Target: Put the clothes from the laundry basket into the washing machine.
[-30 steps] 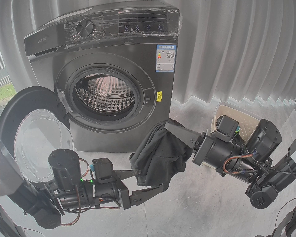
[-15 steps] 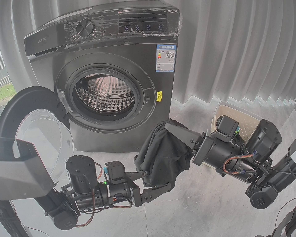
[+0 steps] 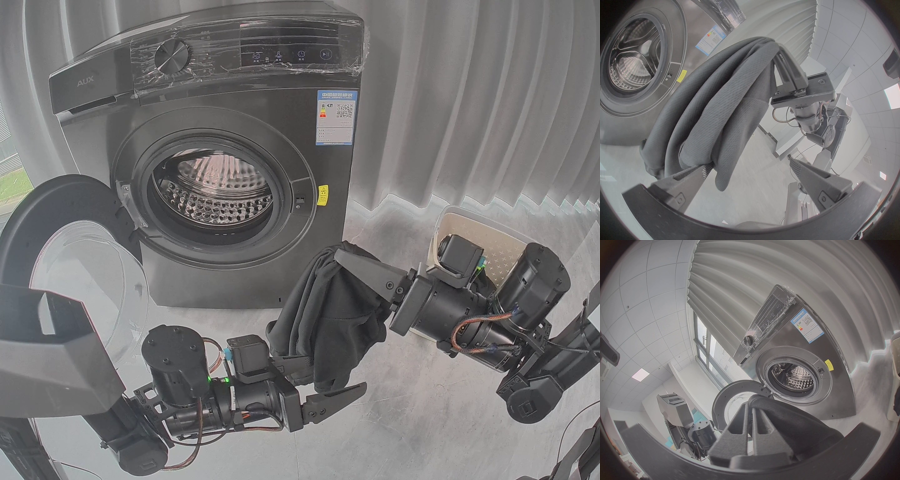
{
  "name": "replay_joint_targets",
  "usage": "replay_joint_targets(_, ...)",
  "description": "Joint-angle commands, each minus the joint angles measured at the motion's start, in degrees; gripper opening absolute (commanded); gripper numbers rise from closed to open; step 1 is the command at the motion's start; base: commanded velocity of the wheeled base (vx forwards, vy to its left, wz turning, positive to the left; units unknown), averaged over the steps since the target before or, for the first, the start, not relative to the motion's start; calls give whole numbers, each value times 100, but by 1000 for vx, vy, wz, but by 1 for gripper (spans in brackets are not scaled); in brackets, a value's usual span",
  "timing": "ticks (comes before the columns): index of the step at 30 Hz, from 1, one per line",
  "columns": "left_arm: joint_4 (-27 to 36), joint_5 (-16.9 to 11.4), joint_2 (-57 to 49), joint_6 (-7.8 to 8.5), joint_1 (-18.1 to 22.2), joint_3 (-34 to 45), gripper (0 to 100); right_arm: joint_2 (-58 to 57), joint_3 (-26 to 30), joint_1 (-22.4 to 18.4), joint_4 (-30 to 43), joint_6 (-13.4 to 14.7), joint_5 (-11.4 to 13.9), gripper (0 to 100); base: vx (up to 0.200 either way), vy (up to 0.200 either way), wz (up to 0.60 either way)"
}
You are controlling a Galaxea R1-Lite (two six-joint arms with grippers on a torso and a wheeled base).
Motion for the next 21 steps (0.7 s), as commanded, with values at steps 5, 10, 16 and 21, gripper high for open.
replay_joint_targets(5, -126, 6, 122, -47, -46, -31, 100, 38, 22, -21, -7, 0, -4, 0, 0, 0, 0)
replay_joint_targets(10, -126, 50, 298, -47, -20, -198, 100, 82, 22, -3, -16, -8, -74, 0, 0, 0, 0)
replay_joint_targets(16, -135, 76, 544, -11, -11, -329, 0, 100, 14, 6, -25, -8, -74, 0, 0, 0, 0)
replay_joint_targets(21, -135, 85, 561, -20, -2, -365, 0, 100, 14, -3, -86, -8, -83, 0, 0, 0, 0)
